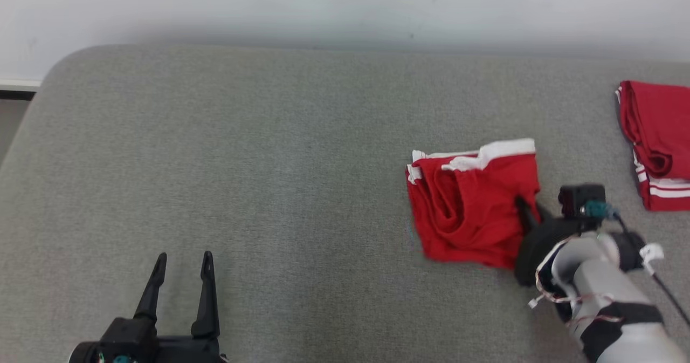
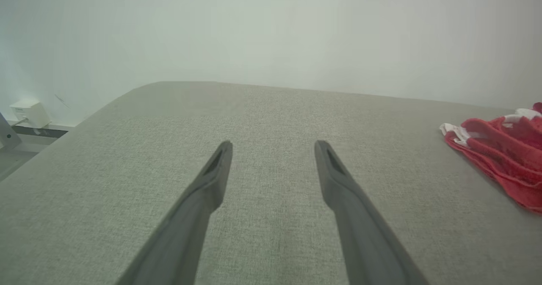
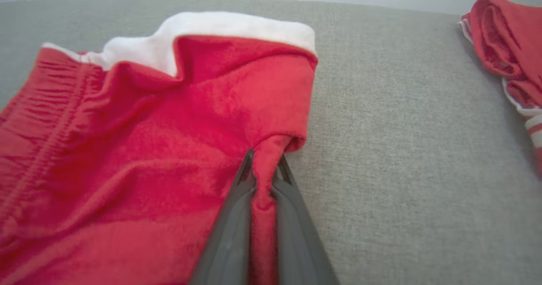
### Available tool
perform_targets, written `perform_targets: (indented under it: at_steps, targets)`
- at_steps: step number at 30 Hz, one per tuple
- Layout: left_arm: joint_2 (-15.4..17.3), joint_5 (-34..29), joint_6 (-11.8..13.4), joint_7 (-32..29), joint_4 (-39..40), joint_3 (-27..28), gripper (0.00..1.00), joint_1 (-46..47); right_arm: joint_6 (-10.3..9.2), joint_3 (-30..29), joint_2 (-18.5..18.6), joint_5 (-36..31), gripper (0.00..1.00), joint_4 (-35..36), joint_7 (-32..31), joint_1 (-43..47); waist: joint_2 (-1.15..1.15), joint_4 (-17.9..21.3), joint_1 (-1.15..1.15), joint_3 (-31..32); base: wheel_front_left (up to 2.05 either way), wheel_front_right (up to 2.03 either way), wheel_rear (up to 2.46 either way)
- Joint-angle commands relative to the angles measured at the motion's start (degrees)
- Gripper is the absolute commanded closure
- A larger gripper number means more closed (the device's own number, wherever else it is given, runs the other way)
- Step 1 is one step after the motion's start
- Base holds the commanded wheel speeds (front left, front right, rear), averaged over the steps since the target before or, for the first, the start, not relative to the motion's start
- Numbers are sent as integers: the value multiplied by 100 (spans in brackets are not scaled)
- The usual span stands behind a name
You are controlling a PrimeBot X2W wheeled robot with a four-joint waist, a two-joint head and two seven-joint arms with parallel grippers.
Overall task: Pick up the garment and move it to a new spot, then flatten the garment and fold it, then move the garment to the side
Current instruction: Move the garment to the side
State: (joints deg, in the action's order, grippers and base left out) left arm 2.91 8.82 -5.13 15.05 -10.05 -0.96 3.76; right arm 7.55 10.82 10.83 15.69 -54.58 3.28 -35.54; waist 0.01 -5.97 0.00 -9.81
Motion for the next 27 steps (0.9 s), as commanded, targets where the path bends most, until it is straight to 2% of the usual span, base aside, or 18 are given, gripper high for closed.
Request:
perform_targets:
  at_steps: [1, 9, 15, 22, 27]
  targets:
    - [-3, -27, -26, 15, 23, 3, 0, 86, -17, 100, 99, -42, 100, 58, 2, -131, -1, 127, 0, -158, 0, 0, 0]
    - [-2, -154, -75, 15, 209, -22, 0, 440, -17, 1217, 1089, 201, 100, 684, -383, -1027, -1, 588, 0, -843, 0, 0, 0]
    - [68, -256, -130, 15, 411, -1, 0, 697, -17, 1656, 1849, 582, 100, 1137, -617, -1749, -1, 960, 0, -1395, 0, 0, 0]
    - [233, -402, -158, 15, 699, 65, 0, 756, -17, 1767, 2455, 901, 100, 1305, -695, -2360, -1, 1355, 0, -1797, 0, 0, 0]
    - [307, -462, -165, 15, 847, 92, 0, 754, -17, 1685, 2688, 1002, 100, 1229, -709, -2598, -1, 1493, 0, -1959, 0, 0, 0]
